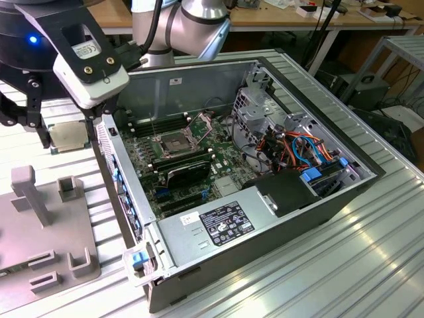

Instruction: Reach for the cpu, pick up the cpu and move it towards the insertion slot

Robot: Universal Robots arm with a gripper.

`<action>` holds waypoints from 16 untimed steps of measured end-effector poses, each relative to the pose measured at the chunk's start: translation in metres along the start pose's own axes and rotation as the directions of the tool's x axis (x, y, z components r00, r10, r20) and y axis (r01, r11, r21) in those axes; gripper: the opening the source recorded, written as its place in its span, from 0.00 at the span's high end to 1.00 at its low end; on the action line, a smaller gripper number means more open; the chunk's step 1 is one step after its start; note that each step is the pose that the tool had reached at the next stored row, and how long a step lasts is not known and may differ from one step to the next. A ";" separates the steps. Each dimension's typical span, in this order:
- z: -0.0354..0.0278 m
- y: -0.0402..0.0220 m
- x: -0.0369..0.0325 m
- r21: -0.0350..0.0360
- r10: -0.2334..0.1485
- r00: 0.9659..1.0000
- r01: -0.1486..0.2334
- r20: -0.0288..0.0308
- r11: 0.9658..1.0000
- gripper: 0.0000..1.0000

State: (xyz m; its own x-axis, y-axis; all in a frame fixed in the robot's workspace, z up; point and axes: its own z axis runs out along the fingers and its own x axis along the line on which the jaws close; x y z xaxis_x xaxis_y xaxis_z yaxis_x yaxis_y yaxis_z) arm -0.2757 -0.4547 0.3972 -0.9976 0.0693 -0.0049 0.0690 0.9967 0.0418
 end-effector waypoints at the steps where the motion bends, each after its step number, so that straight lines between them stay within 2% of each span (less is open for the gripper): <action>1: 0.0000 0.0001 -0.0014 0.000 0.000 1.000 0.000 0.000 1.000 0.45; 6: 0.0001 0.0007 -0.0093 0.000 0.000 1.000 0.000 0.000 1.000 0.45; 16: 0.0003 0.0020 -0.0292 0.000 0.000 1.000 0.000 0.000 1.000 0.45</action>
State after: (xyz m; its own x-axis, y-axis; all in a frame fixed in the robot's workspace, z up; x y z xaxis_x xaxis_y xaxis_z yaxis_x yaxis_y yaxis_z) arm -0.2464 -0.4547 0.3971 -0.9976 0.0693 -0.0050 0.0691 0.9967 0.0419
